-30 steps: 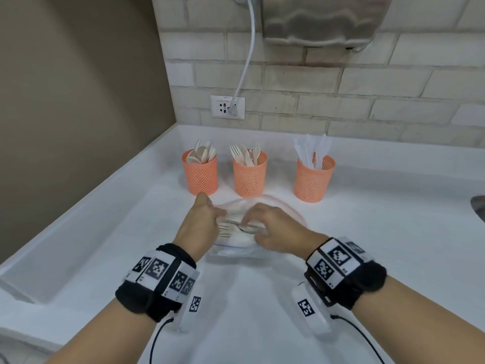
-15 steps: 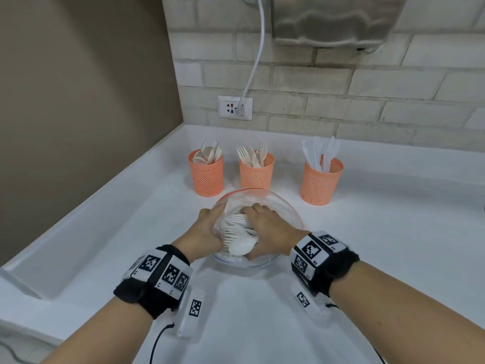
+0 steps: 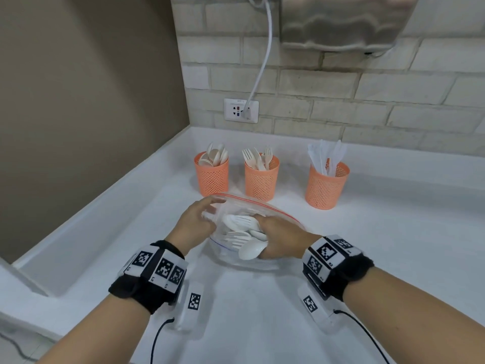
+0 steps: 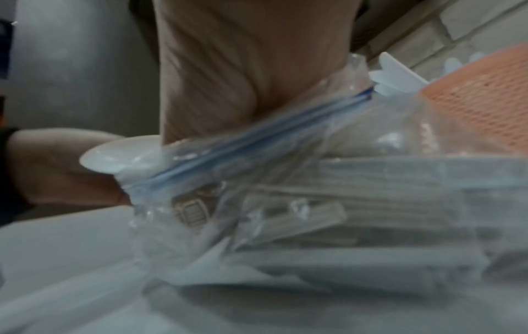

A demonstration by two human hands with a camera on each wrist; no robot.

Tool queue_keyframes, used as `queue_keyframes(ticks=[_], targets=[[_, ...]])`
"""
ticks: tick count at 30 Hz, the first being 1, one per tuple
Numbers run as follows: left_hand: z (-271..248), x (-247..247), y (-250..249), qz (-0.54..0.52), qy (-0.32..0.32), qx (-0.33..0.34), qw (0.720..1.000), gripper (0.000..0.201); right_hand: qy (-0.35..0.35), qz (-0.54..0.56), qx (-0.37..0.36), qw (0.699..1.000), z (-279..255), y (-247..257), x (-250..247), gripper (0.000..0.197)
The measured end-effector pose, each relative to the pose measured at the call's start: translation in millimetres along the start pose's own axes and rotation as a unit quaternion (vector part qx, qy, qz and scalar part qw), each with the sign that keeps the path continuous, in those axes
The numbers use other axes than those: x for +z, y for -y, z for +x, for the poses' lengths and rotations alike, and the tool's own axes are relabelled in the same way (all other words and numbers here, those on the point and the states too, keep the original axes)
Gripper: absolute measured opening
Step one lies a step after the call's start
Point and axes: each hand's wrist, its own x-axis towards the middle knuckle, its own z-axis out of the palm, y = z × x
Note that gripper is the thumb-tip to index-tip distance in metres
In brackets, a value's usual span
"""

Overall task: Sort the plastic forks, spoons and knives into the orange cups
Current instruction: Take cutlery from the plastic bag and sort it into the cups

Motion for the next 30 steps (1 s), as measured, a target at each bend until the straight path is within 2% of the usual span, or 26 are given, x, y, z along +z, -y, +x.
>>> queue_keyframes(ticks=[1, 3, 5, 7, 9, 11, 14, 17, 18, 20, 21, 23, 25, 26, 29, 30], targets=[[1, -2, 1, 0.006, 0.001, -0.003, 1.000, 0.054, -0.015, 0.014, -0.007, 1.000, -3, 2, -3, 0.028], [2, -6, 5, 0.030, 0.006, -0.013, 0.999, 0.048, -0.051, 0.066, -0.023, 0.996, -9, 5, -12, 0.025], [2, -7, 8, 0.080, 0.007, -0.017, 0.997, 0.039, -0.095, 0.121, -0.060, 0.986, -13, 8, -21, 0.033], [-2, -7, 5, 0.166, 0.000, 0.030, 0.986, 0.033, -0.129, 0.188, -0.073, 0.971, -15, 9, -28, 0.049], [-7, -5, -7, 0.179, -0.005, 0.145, 0.973, 0.045, -0.152, 0.247, -0.064, 0.955, -14, 8, -29, 0.055], [-12, 1, -25, 0.131, 0.009, 0.216, 0.968, 0.066, -0.150, 0.294, -0.055, 0.942, -15, 7, -30, 0.052], [-8, 14, -45, 0.073, 0.101, 0.211, 0.970, 0.085, -0.108, 0.395, -0.048, 0.911, -24, 11, -36, 0.043], [-4, 31, -47, 0.161, 0.193, 0.181, 0.951, 0.109, -0.148, 0.496, -0.047, 0.854, -34, 8, -45, 0.034], [-4, 38, -44, 0.224, 0.221, 0.172, 0.934, 0.115, -0.169, 0.531, -0.036, 0.830, -36, 5, -48, 0.030], [-8, 53, -32, 0.351, 0.278, 0.165, 0.879, 0.119, -0.203, 0.589, -0.009, 0.782, -38, 0, -53, 0.023], [-11, 61, -26, 0.399, 0.299, 0.163, 0.851, 0.115, -0.216, 0.616, 0.007, 0.758, -40, -3, -55, 0.021], [-15, 73, -19, 0.459, 0.297, 0.170, 0.820, 0.088, -0.232, 0.657, 0.035, 0.716, -41, -8, -58, 0.022], [-15, 78, -20, 0.477, 0.233, 0.191, 0.826, 0.052, -0.235, 0.677, 0.051, 0.695, -43, -12, -60, 0.024], [-13, 77, -22, 0.480, 0.209, 0.195, 0.829, 0.042, -0.233, 0.683, 0.056, 0.690, -44, -14, -60, 0.023], [-7, 72, -28, 0.497, 0.203, 0.166, 0.827, 0.034, -0.209, 0.706, 0.069, 0.673, -45, -18, -56, 0.025], [-4, 70, -30, 0.483, 0.203, 0.155, 0.838, 0.035, -0.197, 0.713, 0.072, 0.669, -45, -18, -55, 0.029]])
